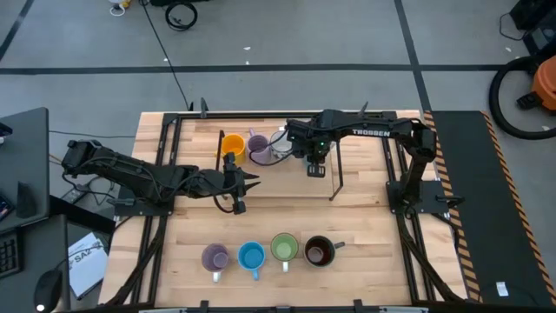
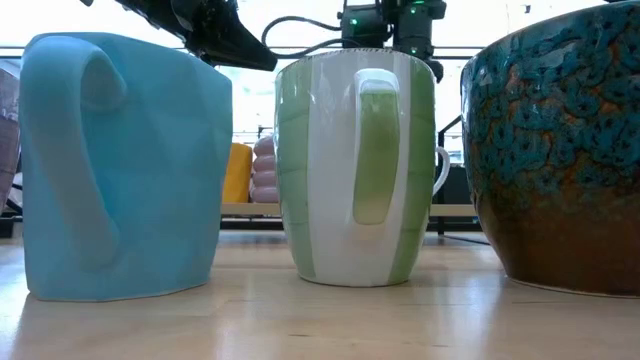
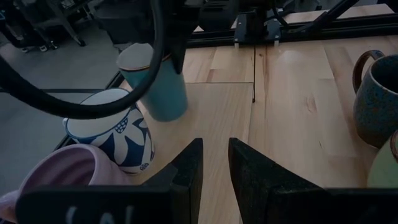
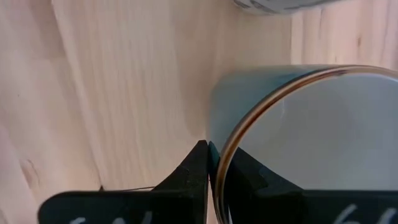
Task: Place coffee mugs
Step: Put the light blue mug on the shelf
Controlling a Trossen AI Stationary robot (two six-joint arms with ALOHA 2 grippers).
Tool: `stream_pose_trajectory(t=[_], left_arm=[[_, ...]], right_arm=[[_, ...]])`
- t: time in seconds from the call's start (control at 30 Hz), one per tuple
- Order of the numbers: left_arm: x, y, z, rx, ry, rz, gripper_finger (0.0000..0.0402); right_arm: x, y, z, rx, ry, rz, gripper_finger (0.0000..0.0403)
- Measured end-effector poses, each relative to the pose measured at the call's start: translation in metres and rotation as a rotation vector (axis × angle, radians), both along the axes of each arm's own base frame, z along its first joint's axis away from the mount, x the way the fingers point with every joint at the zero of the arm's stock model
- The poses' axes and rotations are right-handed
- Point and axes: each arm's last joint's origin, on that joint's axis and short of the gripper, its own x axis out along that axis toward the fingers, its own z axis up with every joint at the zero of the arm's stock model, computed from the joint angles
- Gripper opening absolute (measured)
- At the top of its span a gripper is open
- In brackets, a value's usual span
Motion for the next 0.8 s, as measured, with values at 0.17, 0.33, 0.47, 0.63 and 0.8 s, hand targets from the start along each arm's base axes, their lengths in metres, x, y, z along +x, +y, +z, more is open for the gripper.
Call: stream_pose_trajectory(t=[0.17,0.33,0.47,0.63,0.8], left_arm=[[0.000,0.000,0.000,-0.001,-0.001,0.000,0.0082],[0.000,0.000,0.000,-0.001,-0.001,0.000,0.0082],[0.000,0.000,0.000,-0.005,0.000,-0.010,0.0082],[0.000,0.000,0.000,-0.007,0.000,-0.013,0.0082],[0.000,0.000,0.000,-0.005,0.001,-0.014,0.0082]], right_arm=[[0.000,-0.004,0.000,0.008,-0.012,-0.023,0.0037],[-0.002,-0.008,0.000,0.012,-0.012,-0.052,0.0046],[-0.001,-0.010,0.000,0.008,-0.022,-0.051,0.0068],[-0.001,-0.011,0.001,0.007,-0.023,-0.046,0.0093],[0.000,-0.010,0.015,-0.003,-0.036,-0.045,0.0107]])
